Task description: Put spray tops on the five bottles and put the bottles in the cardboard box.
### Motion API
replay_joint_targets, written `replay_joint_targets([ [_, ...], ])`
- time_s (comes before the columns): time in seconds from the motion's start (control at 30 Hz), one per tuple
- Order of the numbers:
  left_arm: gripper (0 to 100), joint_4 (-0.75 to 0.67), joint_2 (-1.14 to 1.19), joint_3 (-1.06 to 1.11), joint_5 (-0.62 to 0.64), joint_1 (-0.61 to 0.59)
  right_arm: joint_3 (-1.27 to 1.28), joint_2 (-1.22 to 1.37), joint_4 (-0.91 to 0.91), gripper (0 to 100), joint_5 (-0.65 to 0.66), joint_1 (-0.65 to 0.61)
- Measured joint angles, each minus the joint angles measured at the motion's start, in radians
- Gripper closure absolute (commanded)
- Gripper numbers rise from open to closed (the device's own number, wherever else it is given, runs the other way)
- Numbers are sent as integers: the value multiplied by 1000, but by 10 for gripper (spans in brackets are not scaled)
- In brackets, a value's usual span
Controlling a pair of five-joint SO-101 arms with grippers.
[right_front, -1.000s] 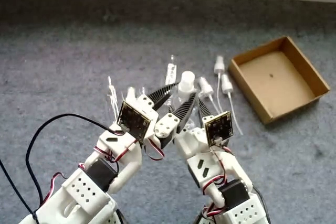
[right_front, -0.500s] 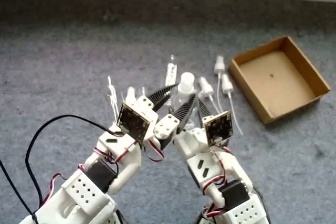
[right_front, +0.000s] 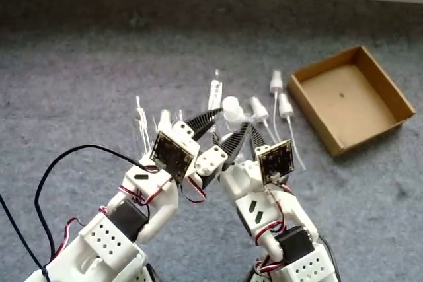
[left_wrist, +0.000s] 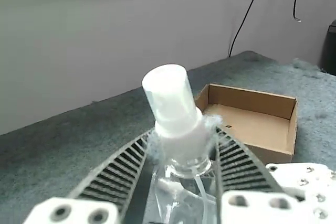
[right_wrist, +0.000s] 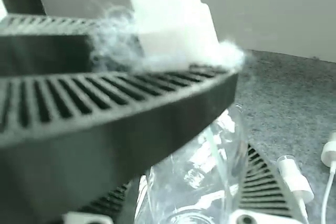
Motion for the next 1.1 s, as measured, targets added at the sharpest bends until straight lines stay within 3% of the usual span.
replay_joint_targets([
  [0.8, 854, 0, 0, 0, -6, -9, 0, 0, -2, 799, 0, 0],
  [1.0, 739, 0, 0, -12, -6, -9, 0, 0, -2, 799, 0, 0],
  [1.1, 734, 5, 0, -46, -6, -9, 0, 0, -2, 799, 0, 0],
])
